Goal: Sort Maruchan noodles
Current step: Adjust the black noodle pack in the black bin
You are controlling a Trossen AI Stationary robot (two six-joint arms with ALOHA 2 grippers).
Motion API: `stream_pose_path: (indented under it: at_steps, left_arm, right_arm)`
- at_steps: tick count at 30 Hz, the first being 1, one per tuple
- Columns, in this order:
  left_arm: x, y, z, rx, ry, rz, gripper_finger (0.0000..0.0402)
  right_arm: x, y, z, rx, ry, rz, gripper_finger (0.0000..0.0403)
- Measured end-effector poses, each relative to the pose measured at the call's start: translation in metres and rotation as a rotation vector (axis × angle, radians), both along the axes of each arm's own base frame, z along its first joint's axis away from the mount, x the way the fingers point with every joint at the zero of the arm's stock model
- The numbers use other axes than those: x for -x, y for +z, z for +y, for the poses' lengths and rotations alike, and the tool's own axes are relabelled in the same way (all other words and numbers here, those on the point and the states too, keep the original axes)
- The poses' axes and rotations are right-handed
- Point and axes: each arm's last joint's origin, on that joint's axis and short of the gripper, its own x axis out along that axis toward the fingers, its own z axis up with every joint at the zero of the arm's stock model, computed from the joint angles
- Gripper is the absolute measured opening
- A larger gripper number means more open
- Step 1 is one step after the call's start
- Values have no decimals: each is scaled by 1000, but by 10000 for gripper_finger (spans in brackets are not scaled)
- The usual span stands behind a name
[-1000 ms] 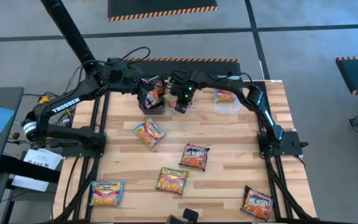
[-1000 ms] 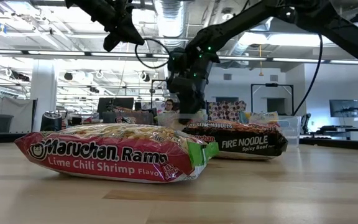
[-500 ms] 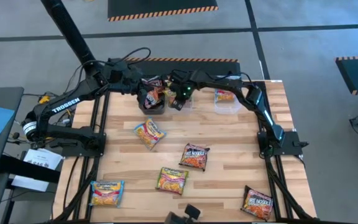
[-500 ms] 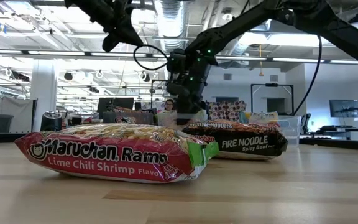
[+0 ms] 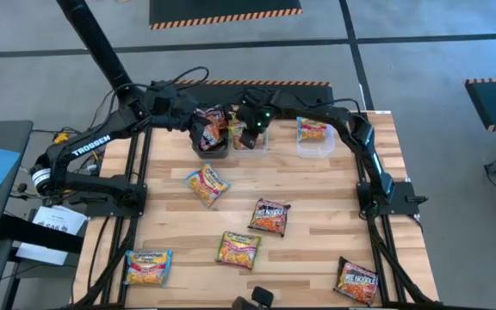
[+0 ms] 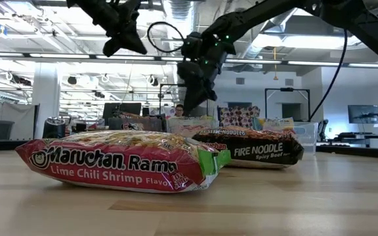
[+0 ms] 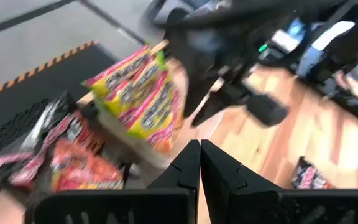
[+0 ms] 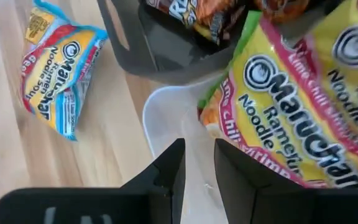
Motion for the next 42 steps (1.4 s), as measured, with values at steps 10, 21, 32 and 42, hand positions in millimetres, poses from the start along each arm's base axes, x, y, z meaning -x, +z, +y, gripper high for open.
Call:
stream_pose_path:
  at_steps: [10,21,32,42]
  left_arm:
    - [17,-15,4,100,85,171,0]
    - [21,-36,22,164,234,315,0]
    - [26,-49,56,165,225,303,52]
    - [41,-63,91,283,236,188,121]
  right_arm:
    - [-14,16,-1,71,98,-183,111]
    - [-15,17,-2,74,102,-197,111]
    - [-16,17,0,73,105,-196,111]
    - [-17,17,1,73,106,-196,111]
